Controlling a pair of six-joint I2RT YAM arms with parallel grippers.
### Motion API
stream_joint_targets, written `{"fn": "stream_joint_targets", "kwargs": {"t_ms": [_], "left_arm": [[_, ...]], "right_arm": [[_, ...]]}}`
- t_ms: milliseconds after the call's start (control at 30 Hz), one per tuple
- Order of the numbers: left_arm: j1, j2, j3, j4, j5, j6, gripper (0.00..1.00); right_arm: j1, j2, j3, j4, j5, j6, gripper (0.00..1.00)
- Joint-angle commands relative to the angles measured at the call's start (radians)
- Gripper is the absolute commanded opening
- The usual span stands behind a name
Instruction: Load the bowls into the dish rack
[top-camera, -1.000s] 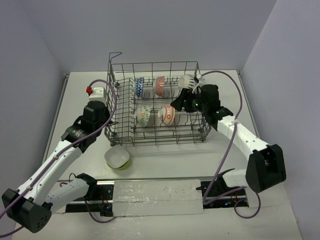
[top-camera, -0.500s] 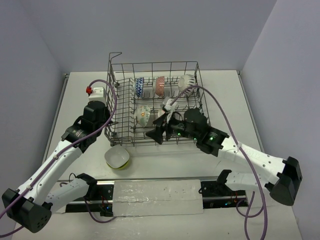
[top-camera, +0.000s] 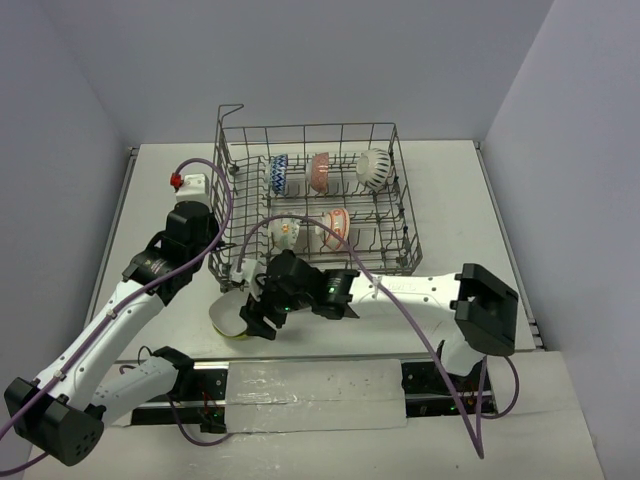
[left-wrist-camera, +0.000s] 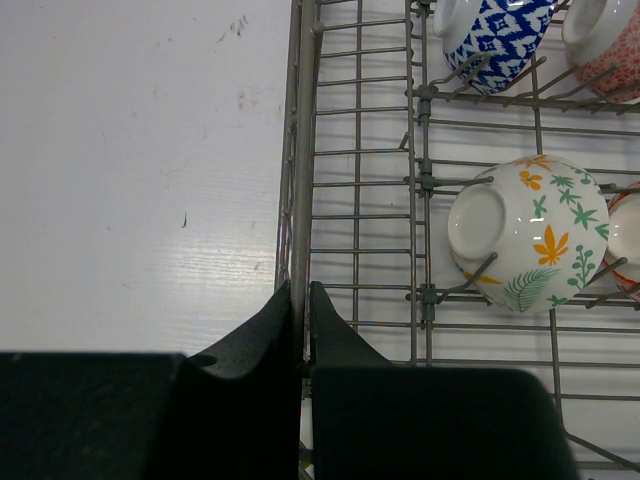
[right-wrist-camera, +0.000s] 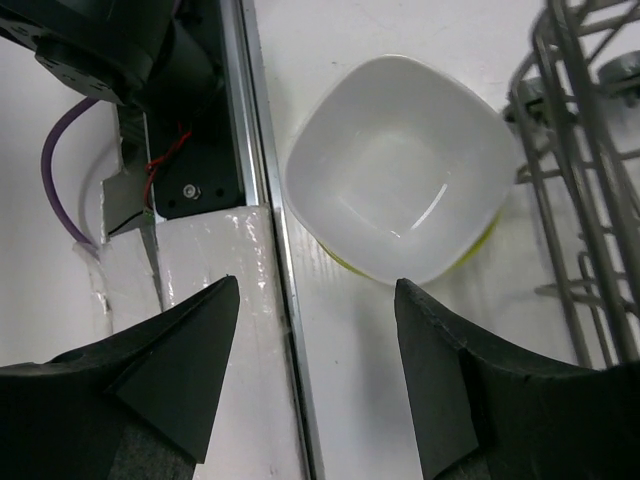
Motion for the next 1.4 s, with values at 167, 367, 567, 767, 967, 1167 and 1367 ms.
{"fn": "stream_joint_targets", "kwargs": {"t_ms": [167,367,567,767,967,1167,1367], "left_arm": [[0.033,0.001,0.006,0.001,-0.067,-0.006,0.00],[0.036,-0.002,0.005,0.002,-0.061,-0.006,0.00],[0.034,0.001,0.006,0.002,-0.046,-0.001,0.00],[0.034,-0.006,0.006,0.003,-0.043,-0.003,0.00],[0.034,-0.008,0.006,0.003,-0.035,0.000,0.00],[0.034,-0.006,0.006,0.003,-0.024,0.002,0.00],[0.034,-0.009,0.005,0.005,-0.021,0.005,0.00]], "right_arm": [[0.038,0.117,0.136,0.061,-0.059,-0.009,0.71],[0.041,0.193,0.181,0.045,-0.091,-0.006,0.70],[0.054,0.250,0.219,0.054,-0.114,0.013,0.70],[0.060,0.304,0.256,0.015,-0.106,0.014,0.67],[0.058,0.334,0.278,-0.007,-0.097,0.022,0.61],[0.058,0.365,0.298,-0.024,-0.065,0.028,0.52],[0.058,0.380,0.316,-0.041,-0.048,0.033,0.34]]}}
